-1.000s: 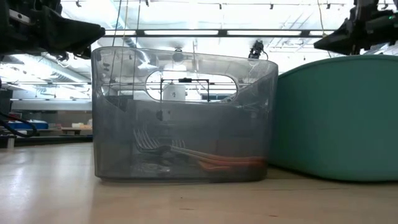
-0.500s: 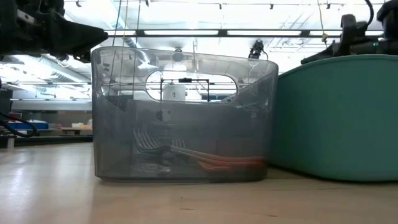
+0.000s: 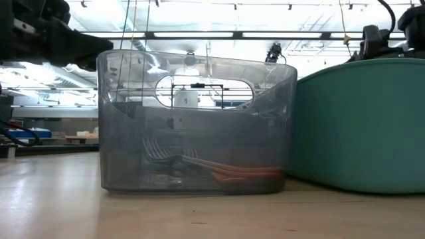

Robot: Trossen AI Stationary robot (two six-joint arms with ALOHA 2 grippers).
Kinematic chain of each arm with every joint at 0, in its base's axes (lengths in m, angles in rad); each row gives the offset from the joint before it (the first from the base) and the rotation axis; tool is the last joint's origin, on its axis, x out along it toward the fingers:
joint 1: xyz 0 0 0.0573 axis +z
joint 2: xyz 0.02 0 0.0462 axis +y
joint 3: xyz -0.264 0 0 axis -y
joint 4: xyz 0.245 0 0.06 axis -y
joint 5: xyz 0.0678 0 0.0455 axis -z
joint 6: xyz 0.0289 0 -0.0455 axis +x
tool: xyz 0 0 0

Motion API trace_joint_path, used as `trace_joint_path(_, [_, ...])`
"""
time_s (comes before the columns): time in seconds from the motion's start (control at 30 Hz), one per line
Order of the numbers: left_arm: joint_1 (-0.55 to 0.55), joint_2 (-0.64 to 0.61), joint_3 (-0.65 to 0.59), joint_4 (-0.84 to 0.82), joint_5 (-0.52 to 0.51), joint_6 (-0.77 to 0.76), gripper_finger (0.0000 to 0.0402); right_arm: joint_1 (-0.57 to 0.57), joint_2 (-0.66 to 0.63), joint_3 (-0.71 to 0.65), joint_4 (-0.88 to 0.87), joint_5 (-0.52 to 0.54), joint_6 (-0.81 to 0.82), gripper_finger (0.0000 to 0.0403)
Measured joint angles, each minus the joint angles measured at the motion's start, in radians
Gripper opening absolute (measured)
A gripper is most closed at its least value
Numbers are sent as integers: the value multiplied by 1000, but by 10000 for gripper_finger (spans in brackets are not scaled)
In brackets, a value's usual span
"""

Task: Sort silverware by color (type)
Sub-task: Return to Home Position

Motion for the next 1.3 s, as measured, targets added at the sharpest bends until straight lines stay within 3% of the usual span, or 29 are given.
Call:
trace_joint_path(0.13, [0,0,0,-30,0,1,50,0,0,0,2,0,-107,16])
trace_joint_path(0.7, [-2,-2,0,-33,0,-6,50,0,0,0,1,0,-102,16])
trace_joint_path(0.8, [-13,-52,0,-59,8,-10,50,0,1,0,1,0,-101,16])
trace_joint_path(1.07, [37,-252,0,-312,13,-221,50,0,1,0,1,0,-102,16])
trace_joint_path(1.3, [41,-348,0,-369,11,-66,50,0,1,0,1,0,-102,16])
